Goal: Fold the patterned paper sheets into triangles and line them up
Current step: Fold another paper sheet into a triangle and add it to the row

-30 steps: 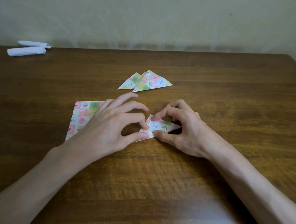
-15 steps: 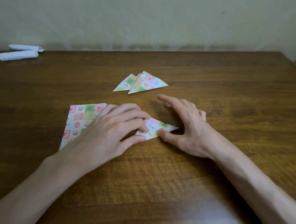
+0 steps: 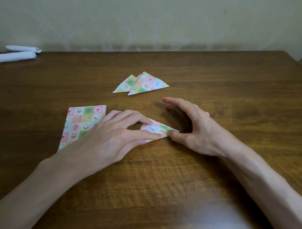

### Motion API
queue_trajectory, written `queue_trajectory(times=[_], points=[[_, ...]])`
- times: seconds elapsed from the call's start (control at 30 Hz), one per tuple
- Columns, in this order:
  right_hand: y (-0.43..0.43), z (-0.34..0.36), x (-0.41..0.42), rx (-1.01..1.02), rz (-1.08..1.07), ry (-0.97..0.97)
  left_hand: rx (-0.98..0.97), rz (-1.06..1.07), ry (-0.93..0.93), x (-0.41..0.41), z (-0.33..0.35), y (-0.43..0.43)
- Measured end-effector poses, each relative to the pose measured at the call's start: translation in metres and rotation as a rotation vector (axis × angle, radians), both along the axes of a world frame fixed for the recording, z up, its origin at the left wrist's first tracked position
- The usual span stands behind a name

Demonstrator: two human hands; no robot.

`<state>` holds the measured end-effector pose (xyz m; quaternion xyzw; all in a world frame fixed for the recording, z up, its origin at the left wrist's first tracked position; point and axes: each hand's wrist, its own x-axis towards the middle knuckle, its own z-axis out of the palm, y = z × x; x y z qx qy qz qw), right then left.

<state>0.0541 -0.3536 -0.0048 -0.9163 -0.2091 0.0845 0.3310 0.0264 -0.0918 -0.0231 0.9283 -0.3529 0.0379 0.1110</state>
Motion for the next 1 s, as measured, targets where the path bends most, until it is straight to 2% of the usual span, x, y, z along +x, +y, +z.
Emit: queue_trajectory(times=[0.5,0.7,0.87,1.0], points=[[-0.014,0.003,0.012,0.077,0.058,0.079,-0.029,0.003,0.037,-0.001,0.002,0.003],[-0.016,0.002,0.015,0.086,0.076,0.087,-0.105,0.027,0.043,-0.005,-0.001,0.009],[-0.011,-0.001,0.012,0.159,0.032,0.007,-0.195,0.063,-0.011,-0.006,0.001,0.003],[0.0,-0.011,0.005,0.08,0.047,-0.154,-0.177,0.045,-0.068,-0.007,0.002,0.001]])
